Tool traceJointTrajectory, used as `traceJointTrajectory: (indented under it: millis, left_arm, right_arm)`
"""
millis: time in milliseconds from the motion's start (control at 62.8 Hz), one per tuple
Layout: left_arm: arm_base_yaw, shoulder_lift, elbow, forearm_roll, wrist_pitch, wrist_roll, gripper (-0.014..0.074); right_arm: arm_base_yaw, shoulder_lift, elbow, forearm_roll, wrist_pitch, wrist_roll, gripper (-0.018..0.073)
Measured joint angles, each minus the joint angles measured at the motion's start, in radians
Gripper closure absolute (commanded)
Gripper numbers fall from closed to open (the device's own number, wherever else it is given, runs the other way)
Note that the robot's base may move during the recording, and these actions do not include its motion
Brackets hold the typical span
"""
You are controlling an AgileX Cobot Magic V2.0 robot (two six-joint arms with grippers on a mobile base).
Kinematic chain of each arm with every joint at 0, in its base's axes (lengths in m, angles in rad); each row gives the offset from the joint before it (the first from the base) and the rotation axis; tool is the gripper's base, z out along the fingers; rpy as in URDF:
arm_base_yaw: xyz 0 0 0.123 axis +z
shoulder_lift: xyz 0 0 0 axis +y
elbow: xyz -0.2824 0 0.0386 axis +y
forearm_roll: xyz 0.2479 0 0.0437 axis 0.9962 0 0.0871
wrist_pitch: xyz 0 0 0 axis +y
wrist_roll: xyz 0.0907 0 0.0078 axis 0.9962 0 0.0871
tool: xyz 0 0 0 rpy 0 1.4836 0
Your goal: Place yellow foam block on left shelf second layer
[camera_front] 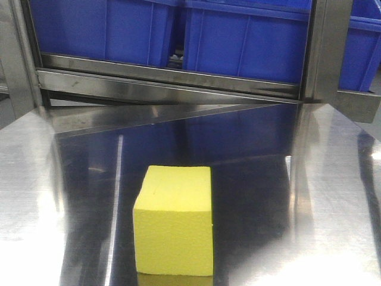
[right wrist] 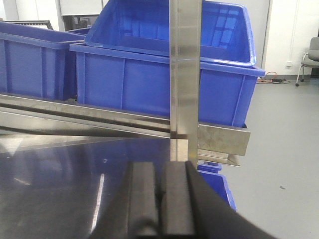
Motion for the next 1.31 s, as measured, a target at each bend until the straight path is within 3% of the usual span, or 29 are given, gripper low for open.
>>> traceJointTrajectory:
  millis: [398,685,876,1052,1307]
  left_arm:
    - [0.000,0.000,0.000,0.000,0.000,0.000,0.0472]
    - [0.000,0.000,0.000,0.000,0.002,0.000,0.0472]
    - [0.000,0.000,0.000,0.000,0.002,0.000,0.0472]
    - [0.000,0.000,0.000,0.000,0.002,0.000,0.0472]
    - [0.000,0.000,0.000,0.000,0.002,0.000,0.0472]
  right_arm:
    - [0.000,0.000,0.000,0.000,0.000,0.000,0.0504]
    - [0.000,0.014,-0.075,-0.002,0.078,-0.004,0.0504]
    - [0.008,0.129,-0.185,-0.007,0.192,-0.145,0.0504]
    - [0.110,0.273,-0.287,-0.007,0.255,-0.229,0.0504]
    - [0.366,0.522,-0.382,-0.007,0.257,-0.194,0.0501]
